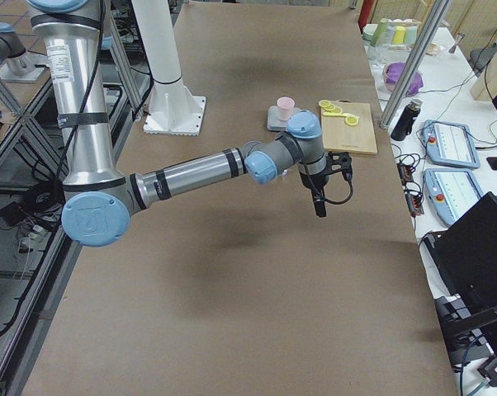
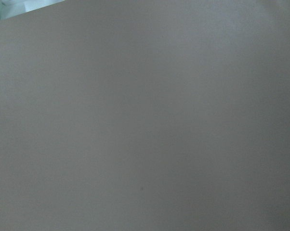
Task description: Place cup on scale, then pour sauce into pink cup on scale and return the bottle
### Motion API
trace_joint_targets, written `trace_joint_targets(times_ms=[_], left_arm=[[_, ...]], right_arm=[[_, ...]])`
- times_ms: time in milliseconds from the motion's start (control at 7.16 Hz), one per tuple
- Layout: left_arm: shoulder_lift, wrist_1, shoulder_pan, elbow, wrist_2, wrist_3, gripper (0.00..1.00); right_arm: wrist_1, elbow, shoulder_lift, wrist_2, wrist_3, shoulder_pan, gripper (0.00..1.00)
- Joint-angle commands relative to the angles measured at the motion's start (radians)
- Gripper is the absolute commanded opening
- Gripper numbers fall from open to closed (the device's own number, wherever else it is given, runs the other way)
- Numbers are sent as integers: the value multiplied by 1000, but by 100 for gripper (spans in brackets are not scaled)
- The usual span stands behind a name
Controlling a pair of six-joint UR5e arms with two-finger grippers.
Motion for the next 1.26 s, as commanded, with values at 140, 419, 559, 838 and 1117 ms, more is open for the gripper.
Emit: trace_joint_targets(times_ms=[140, 419, 559, 838, 1117], left_arm=[[19, 72, -19, 11, 1, 6, 100], [46, 86, -19, 14, 0, 5, 100], [51, 86, -18, 22, -3, 6, 100], [51, 88, -18, 46, -2, 3, 100], [57, 85, -18, 63, -3, -2, 100]], right_arm=[[-225, 4, 4, 24, -211, 80, 100], [-267, 7, -20, 29, -247, 100, 100], [-265, 7, -40, 30, -247, 100, 100], [-267, 9, -43, 35, -247, 100, 100], [-281, 17, -37, 29, -247, 98, 100]])
